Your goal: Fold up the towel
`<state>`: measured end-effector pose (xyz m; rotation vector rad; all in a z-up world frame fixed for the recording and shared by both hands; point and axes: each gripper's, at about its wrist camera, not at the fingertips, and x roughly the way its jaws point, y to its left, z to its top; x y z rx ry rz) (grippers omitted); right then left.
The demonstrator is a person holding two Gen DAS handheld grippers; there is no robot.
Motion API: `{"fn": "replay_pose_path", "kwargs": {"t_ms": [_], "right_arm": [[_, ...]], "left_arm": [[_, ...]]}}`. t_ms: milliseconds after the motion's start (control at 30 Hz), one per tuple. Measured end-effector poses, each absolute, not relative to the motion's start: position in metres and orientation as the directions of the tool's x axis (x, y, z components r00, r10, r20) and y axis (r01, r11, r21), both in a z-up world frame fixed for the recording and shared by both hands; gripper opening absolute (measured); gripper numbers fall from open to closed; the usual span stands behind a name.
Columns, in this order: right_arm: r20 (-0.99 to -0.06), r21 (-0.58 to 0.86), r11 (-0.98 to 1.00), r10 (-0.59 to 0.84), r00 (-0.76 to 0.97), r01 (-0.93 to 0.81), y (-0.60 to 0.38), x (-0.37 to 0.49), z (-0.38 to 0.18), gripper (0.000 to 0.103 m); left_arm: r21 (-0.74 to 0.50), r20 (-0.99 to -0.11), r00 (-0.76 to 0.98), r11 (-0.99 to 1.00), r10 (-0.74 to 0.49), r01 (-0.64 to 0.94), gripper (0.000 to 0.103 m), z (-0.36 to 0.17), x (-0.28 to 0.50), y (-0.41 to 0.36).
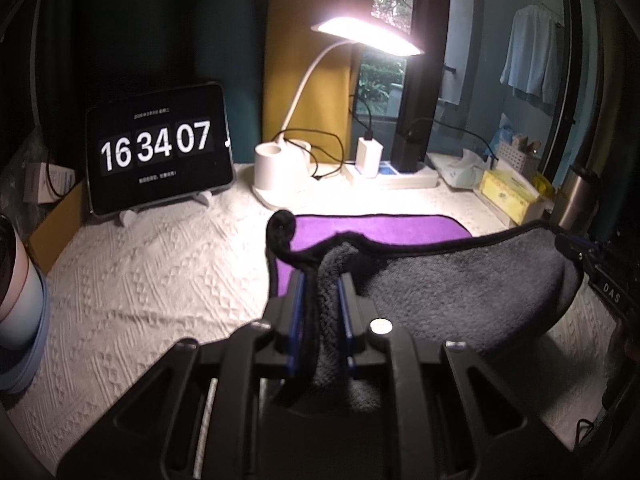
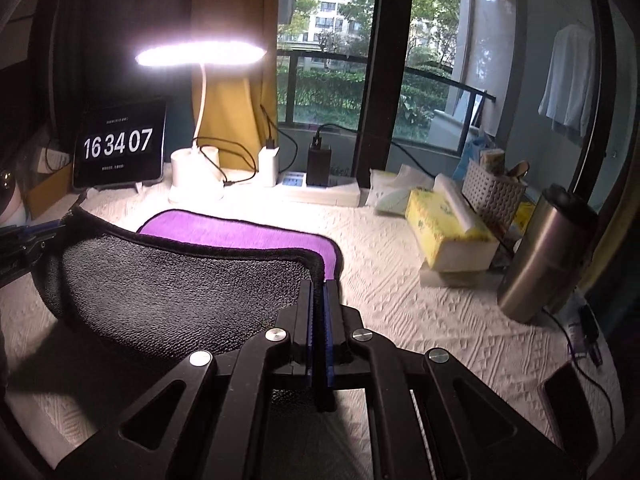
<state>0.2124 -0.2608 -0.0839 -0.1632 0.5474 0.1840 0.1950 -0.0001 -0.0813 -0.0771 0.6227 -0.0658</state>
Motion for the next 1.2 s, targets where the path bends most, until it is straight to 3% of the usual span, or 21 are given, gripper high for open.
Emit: {"fn": "replay_pose_path", "kwargs": {"t_ms": [1200], "right_arm": [[-0.5,-0.122,0.971,0.117,0.858,-0.204,-0.253,0.297,-0.079,0.005]], "left_arm": [[-0.095,-0.528,0.845,0.995,-0.082,0.037,0.017,-0.081,0.274,0.008]]}}
